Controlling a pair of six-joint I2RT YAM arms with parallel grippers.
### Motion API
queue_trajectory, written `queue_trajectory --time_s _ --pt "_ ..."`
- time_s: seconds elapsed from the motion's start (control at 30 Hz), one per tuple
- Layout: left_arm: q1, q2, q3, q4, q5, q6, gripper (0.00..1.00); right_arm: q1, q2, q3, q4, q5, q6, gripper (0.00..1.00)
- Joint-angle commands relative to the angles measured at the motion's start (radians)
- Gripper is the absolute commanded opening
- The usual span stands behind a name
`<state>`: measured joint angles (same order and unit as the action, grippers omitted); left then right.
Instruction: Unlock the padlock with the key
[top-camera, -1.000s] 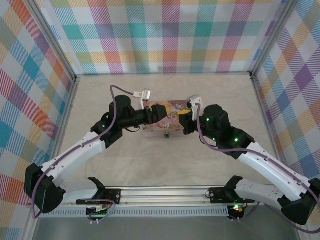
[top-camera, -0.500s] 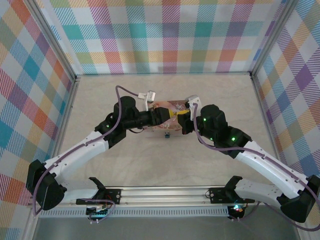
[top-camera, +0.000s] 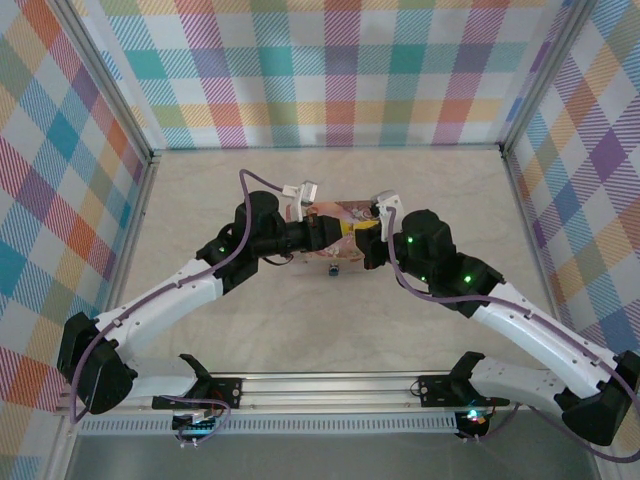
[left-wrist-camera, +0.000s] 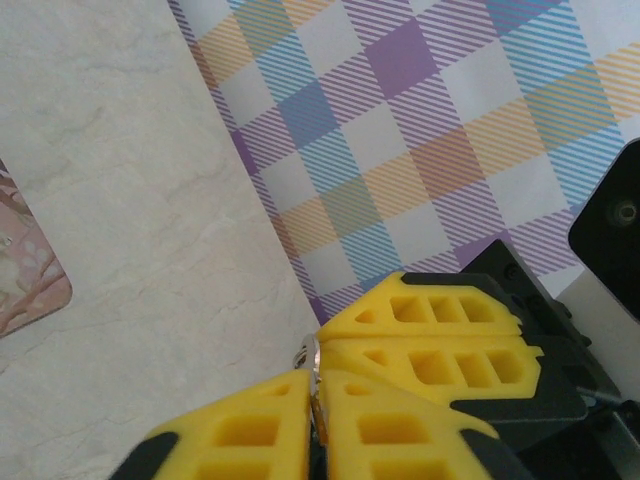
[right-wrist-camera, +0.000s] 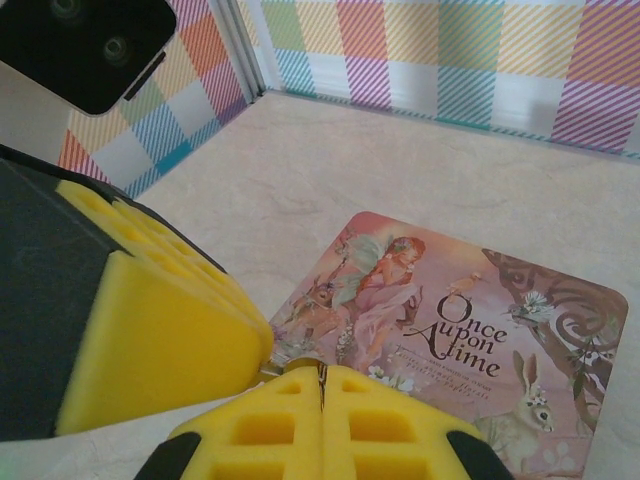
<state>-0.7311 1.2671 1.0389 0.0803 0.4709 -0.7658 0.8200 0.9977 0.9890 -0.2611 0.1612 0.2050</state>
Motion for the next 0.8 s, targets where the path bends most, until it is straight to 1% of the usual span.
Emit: queue_trajectory --time_s 0.0,0.1,0.13,0.17,0.2,0.23,0.27,0.33,0.4,0.47,0.5,0.53,0.67,0.77 --pt "-0.013 -0.003 0.036 0.005 -0.009 0.023 0.01 0.010 -0.031 0.017 0.041 -0.006 0.015 0.00" --pt "-0.013 0.001 0.041 -0.021 -0.027 0.037 0.00 0.010 -0.034 0.013 0.036 -0.017 0.017 0.00" --pt "-0.012 0.002 0.044 -0.035 -0.032 0.047 0.00 0.010 -0.037 0.011 0.035 -0.026 0.017 0.02" --pt "-0.013 0.001 0.046 -0.049 -0.035 0.057 0.00 0.010 -0.040 0.011 0.029 -0.035 0.018 0.08" --pt "-0.013 0.000 0.052 -0.067 -0.038 0.069 0.00 0.010 -0.043 0.009 0.020 -0.034 0.023 0.18" --pt "-0.012 0.000 0.061 -0.095 -0.043 0.084 0.00 0.008 -0.048 0.004 0.008 -0.021 0.027 0.31" --pt "-0.011 0.001 0.075 -0.137 -0.047 0.109 0.00 0.008 -0.057 -0.004 -0.002 -0.002 0.033 0.41" --pt "-0.011 0.008 0.112 -0.235 -0.055 0.165 0.00 -0.003 -0.079 -0.024 -0.022 0.012 0.042 0.49" --pt "-0.010 0.024 0.155 -0.342 -0.055 0.226 0.00 -0.029 -0.103 -0.041 -0.043 -0.011 0.058 0.54" --pt "-0.005 0.052 0.203 -0.476 -0.043 0.281 0.00 -0.079 -0.121 -0.047 -0.077 -0.075 0.097 0.55" --pt "-0.003 0.064 0.219 -0.517 -0.030 0.300 0.00 -0.110 -0.123 -0.046 -0.089 -0.124 0.112 0.54" --pt "0.001 0.077 0.230 -0.546 -0.006 0.319 0.00 -0.149 -0.124 -0.046 -0.093 -0.199 0.125 0.52" --pt "0.010 0.099 0.239 -0.584 0.090 0.358 0.00 -0.267 -0.119 -0.077 -0.044 -0.439 0.200 0.43" --pt "0.015 0.108 0.230 -0.573 0.165 0.370 0.00 -0.337 -0.119 -0.136 0.068 -0.636 0.279 0.44"
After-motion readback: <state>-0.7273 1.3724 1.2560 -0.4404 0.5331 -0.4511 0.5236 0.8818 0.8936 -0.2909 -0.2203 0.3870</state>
